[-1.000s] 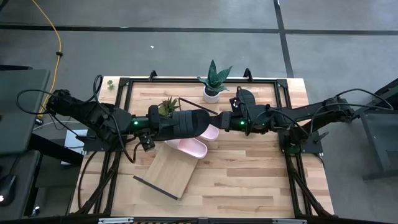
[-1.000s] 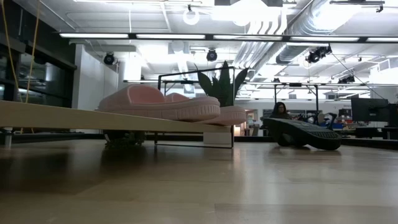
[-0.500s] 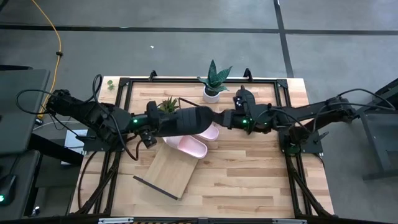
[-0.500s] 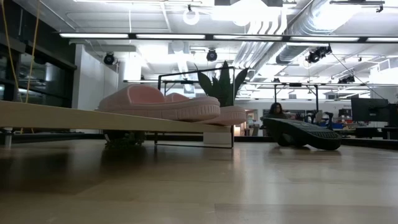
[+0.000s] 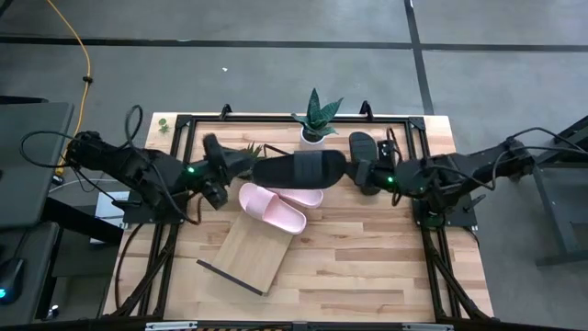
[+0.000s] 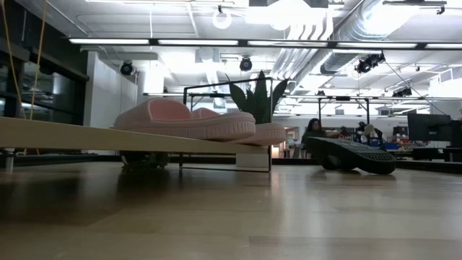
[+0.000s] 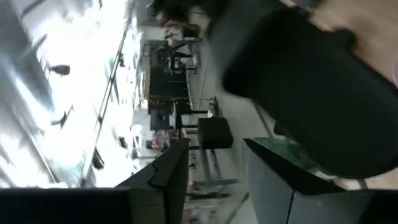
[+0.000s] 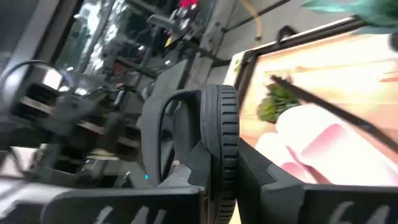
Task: Pick and place slides into the shelf
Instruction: Put the left black slide on the shelf
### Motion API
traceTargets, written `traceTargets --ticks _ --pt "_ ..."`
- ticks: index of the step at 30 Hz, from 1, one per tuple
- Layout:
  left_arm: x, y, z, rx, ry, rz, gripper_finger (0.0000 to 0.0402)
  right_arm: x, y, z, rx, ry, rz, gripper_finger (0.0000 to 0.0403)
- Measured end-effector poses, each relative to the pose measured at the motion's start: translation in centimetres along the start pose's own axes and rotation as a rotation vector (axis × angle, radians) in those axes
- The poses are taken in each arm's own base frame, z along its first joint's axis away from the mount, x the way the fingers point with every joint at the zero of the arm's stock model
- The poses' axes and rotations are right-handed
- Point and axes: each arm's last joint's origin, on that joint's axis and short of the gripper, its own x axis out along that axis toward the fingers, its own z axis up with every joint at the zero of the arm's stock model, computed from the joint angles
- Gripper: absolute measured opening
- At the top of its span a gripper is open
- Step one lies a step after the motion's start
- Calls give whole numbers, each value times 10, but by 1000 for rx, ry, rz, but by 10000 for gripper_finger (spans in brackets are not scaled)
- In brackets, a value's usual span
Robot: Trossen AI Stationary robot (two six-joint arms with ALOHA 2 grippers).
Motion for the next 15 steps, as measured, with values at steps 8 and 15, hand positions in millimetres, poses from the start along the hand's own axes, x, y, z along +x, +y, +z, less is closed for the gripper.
traceTargets --ticks 8,15 --pt "-24 18 -24 -362 32 105 122 -6 0 -33 18 -14 -31 19" --pt "-44 27 -44 -659 5 149 115 8 2 -87 125 -101 -29 18"
